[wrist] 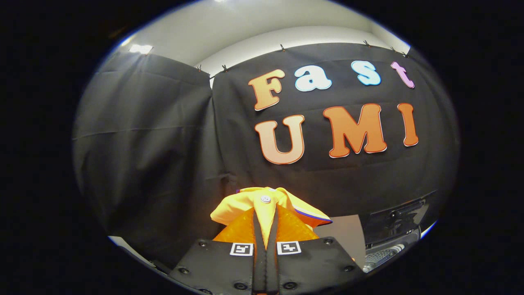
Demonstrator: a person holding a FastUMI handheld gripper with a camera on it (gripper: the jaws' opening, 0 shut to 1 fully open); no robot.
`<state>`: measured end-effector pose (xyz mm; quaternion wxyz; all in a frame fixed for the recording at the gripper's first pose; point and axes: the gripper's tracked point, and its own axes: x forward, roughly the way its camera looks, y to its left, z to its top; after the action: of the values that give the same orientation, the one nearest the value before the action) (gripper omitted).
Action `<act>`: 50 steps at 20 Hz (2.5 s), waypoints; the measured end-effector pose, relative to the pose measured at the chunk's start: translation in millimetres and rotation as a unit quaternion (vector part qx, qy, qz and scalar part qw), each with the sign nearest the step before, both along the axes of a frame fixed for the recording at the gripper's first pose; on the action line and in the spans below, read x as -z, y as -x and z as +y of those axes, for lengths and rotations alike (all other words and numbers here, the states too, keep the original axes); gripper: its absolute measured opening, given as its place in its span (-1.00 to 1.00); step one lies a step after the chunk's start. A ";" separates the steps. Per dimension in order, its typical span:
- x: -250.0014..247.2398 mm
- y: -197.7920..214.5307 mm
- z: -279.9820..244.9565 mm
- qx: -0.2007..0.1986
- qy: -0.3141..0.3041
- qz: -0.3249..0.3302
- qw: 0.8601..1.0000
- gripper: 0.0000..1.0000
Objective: Put the clothes into the washing machine and then close the washing machine lid.
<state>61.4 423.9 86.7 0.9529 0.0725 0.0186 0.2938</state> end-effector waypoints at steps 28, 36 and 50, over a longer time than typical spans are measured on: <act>26.3 -81.2 -398.1 0.142 0.013 -0.035 0.989 -0.85; 139.2 -126.8 -409.9 0.181 0.015 0.023 0.983 -0.84; 359.2 -183.1 -369.2 0.157 0.081 0.213 0.961 -0.84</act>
<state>244.4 54.7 -272.5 0.9638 0.0577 0.2330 0.1163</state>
